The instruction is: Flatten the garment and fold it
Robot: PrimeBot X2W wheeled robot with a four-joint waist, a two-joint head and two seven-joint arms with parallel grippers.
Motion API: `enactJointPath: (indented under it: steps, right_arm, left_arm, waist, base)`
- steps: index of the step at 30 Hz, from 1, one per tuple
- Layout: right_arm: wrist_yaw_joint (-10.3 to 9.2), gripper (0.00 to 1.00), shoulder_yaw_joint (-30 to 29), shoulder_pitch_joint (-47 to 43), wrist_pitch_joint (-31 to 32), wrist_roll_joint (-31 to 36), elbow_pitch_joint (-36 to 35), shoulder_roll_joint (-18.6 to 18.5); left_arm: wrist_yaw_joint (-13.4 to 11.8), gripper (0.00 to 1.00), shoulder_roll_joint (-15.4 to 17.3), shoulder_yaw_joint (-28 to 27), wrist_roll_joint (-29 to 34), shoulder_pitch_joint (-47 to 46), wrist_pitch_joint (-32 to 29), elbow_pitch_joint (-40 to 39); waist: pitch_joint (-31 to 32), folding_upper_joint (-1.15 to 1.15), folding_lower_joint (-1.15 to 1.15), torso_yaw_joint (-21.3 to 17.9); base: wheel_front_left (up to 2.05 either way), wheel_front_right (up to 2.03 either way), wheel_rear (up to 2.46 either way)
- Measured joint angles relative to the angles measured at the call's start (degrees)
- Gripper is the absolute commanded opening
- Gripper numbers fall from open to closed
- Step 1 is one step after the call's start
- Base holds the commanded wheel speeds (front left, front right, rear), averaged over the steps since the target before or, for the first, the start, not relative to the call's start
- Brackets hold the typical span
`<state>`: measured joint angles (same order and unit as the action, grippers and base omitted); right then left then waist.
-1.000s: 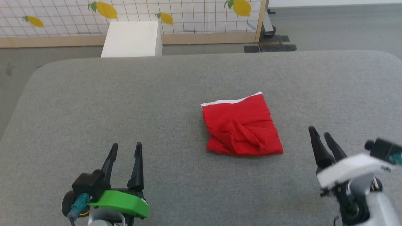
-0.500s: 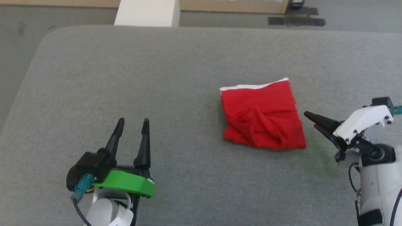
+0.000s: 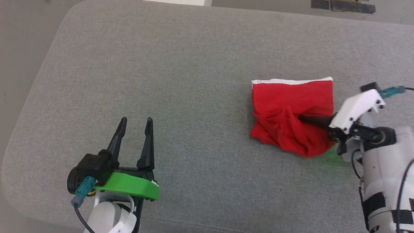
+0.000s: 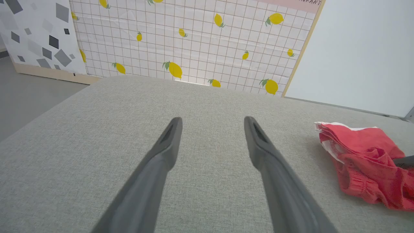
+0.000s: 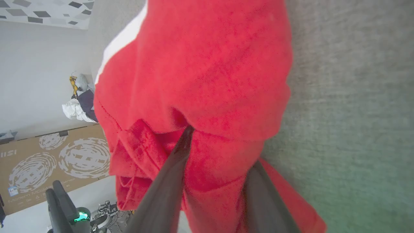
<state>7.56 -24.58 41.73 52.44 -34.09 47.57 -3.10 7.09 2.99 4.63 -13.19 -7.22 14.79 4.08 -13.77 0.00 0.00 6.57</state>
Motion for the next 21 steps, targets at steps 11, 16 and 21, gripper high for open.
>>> enactJointPath:
  steps: [11, 16, 21]
  right_arm:
    - [0.0, 0.0, 15.38, -1.8, -3.25, 9.44, -10.49, -0.59]
    - [0.0, 0.0, 25.63, -1.91, -4.61, 14.93, -15.36, -3.26]
    - [0.0, 0.0, 34.51, -1.59, -7.55, 21.82, -17.36, -8.05]
  left_arm:
    - [0.01, 1.0, 0.0, -1.07, 0.58, 0.16, 0.0, -0.82]
    - [0.16, 1.0, 0.16, -0.93, 0.83, 0.22, 0.0, -1.24]
    - [0.16, 1.0, 0.77, -0.08, 1.13, -0.02, 0.0, -1.67]
  waist:
    - [0.81, 0.0, 0.01, -3.73]
    - [1.1, 0.0, 0.0, -7.99]
    - [1.03, 0.0, 0.0, -13.74]
  base:
    - [0.0, 0.0, 0.0]
    - [0.0, 0.0, 0.0]
    - [0.0, 0.0, 0.0]
